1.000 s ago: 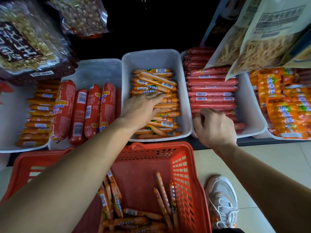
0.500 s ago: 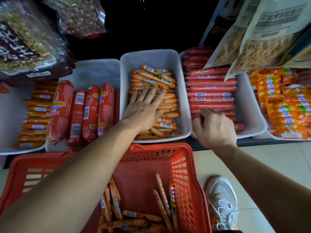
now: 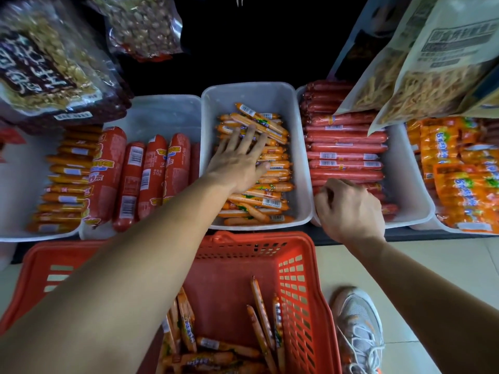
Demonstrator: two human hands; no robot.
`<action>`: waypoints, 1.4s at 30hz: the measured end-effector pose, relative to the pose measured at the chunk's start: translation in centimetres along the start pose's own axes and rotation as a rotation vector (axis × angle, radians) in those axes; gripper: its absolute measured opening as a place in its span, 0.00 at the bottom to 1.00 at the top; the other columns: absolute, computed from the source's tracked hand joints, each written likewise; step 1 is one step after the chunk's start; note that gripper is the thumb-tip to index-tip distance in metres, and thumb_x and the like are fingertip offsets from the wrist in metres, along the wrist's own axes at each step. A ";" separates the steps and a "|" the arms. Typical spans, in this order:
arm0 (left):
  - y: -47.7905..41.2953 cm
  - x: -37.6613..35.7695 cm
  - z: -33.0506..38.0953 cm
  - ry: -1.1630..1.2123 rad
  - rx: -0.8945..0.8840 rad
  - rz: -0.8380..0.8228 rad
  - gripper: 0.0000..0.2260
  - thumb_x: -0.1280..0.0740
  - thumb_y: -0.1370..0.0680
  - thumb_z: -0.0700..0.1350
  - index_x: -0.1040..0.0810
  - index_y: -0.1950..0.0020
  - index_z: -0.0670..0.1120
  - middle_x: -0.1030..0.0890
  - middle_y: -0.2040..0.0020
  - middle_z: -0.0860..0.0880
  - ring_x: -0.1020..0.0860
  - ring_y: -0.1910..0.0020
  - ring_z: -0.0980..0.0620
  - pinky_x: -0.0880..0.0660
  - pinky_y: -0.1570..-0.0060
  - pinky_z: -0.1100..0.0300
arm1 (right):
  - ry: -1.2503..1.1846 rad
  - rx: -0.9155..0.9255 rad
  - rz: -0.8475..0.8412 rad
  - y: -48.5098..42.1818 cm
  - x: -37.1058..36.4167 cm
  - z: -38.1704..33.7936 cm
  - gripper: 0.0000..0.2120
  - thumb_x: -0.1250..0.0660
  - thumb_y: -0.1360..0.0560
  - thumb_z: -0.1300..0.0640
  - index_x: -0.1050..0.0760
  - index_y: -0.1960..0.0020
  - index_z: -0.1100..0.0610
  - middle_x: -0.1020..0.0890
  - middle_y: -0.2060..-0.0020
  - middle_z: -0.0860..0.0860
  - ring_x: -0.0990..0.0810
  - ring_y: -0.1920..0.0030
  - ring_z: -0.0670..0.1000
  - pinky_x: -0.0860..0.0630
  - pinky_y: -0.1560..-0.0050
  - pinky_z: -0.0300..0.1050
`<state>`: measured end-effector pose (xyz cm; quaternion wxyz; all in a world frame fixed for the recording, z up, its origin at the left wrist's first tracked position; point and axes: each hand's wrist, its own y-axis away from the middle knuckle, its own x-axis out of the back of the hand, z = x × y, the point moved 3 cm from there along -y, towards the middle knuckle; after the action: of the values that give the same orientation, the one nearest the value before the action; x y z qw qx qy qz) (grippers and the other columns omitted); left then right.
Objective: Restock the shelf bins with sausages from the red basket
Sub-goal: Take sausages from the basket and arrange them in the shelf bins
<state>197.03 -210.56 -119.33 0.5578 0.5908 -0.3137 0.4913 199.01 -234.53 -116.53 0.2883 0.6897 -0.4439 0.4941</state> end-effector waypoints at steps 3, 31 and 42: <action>1.3 0.5 -0.6 0.096 -0.001 -0.015 0.31 0.50 0.17 0.62 0.61 0.19 0.56 0.64 0.19 0.52 0.62 0.20 0.48 0.57 0.22 0.48 | 0.003 -0.019 -0.041 -0.1 0.0 -0.1 0.11 0.42 0.25 0.50 0.28 0.63 0.53 0.21 0.67 0.53 0.26 0.69 0.60 0.27 0.65 0.48; 39.6 -2.4 -3.7 0.383 0.328 -0.123 0.20 0.36 0.20 0.52 0.28 0.31 0.44 0.24 0.33 0.41 0.26 0.34 0.40 0.29 0.37 0.52 | 0.311 0.476 -0.741 14.0 6.6 -17.1 0.27 0.35 0.24 0.43 0.31 0.30 0.55 0.27 0.35 0.60 0.26 0.34 0.61 0.28 0.35 0.52; 38.2 -14.2 -6.2 0.513 0.562 -0.391 0.37 0.31 0.26 0.62 0.38 0.26 0.42 0.31 0.28 0.36 0.29 0.32 0.36 0.31 0.37 0.48 | 0.245 -0.172 -0.999 23.1 -13.3 -9.1 0.58 0.39 0.37 0.27 0.53 0.19 0.59 0.56 0.21 0.63 0.50 0.23 0.70 0.42 0.26 0.60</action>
<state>155.96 -214.00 -119.81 0.5178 0.6269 0.0991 0.5736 172.87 -232.72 -126.84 0.5944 0.7283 -0.0625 0.3351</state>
